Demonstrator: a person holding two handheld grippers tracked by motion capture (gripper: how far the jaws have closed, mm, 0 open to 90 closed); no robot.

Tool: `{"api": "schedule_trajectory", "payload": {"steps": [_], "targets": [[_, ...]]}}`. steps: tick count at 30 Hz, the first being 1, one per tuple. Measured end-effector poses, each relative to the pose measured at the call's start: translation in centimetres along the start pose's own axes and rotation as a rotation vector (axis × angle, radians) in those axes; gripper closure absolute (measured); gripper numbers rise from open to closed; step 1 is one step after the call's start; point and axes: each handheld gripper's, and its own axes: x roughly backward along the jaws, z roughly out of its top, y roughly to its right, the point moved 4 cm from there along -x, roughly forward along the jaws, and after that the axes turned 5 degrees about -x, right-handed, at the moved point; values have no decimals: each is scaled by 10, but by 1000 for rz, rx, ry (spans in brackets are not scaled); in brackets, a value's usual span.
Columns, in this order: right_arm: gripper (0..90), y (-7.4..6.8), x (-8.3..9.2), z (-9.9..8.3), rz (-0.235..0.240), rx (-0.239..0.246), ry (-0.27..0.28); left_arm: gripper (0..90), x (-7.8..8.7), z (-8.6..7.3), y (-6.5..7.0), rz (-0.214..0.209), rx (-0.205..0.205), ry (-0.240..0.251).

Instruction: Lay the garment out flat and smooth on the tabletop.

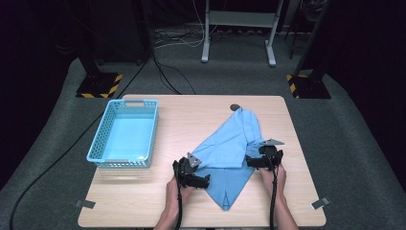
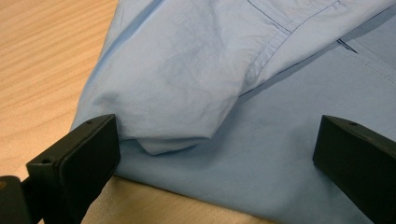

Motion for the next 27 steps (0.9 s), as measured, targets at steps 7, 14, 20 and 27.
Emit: {"api": "schedule_trajectory", "payload": {"steps": [7, 14, 20, 27], "targets": [[14, -1, 4, -5, -5, -6, -1, 6, 3, -3, 4, 1, -1, -1], [15, -2, 9, -10, 0, 0, -4, 6, 8, -7, 13, -14, -15, 2], [14, -5, 17, -18, 4, 6, -3, 7, 12, -10, 20, -18, -19, 1], [15, -7, 28, -29, 6, 8, -1, 7, 17, -15, 28, -24, -27, 0]]}}
